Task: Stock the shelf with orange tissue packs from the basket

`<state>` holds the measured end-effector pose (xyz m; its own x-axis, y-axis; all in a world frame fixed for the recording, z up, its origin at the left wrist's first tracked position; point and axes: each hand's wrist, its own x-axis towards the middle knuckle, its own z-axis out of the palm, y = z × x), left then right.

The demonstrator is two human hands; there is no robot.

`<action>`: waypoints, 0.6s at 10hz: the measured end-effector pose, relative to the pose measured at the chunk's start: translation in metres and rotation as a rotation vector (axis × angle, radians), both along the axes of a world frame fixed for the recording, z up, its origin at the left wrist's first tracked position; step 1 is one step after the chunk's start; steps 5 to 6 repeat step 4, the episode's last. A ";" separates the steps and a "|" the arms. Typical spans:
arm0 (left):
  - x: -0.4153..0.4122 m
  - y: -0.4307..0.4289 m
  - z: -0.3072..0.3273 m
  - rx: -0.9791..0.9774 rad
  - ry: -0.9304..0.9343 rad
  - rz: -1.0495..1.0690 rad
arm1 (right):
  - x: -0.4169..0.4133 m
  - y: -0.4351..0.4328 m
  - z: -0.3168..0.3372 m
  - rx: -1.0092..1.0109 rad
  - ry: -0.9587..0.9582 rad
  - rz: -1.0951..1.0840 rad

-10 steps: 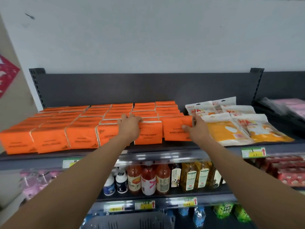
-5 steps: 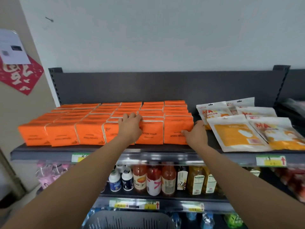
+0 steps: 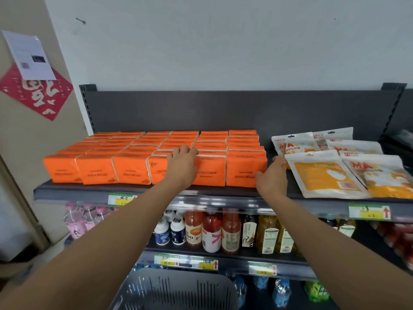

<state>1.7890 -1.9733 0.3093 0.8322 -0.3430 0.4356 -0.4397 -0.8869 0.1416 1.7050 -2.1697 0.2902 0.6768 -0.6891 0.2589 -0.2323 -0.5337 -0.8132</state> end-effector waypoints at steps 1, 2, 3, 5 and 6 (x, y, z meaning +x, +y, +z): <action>-0.010 0.001 0.004 -0.016 -0.019 -0.022 | -0.003 0.007 0.000 -0.068 -0.066 -0.003; -0.020 0.003 0.009 -0.047 -0.026 -0.070 | -0.007 0.017 0.003 -0.131 -0.105 0.053; -0.030 0.006 0.010 -0.068 -0.066 -0.145 | -0.013 0.030 0.005 -0.221 -0.142 0.139; -0.037 0.017 0.013 -0.058 -0.089 -0.186 | -0.016 0.048 0.008 -0.278 -0.154 0.238; -0.037 0.017 0.013 -0.058 -0.089 -0.186 | -0.016 0.048 0.008 -0.278 -0.154 0.238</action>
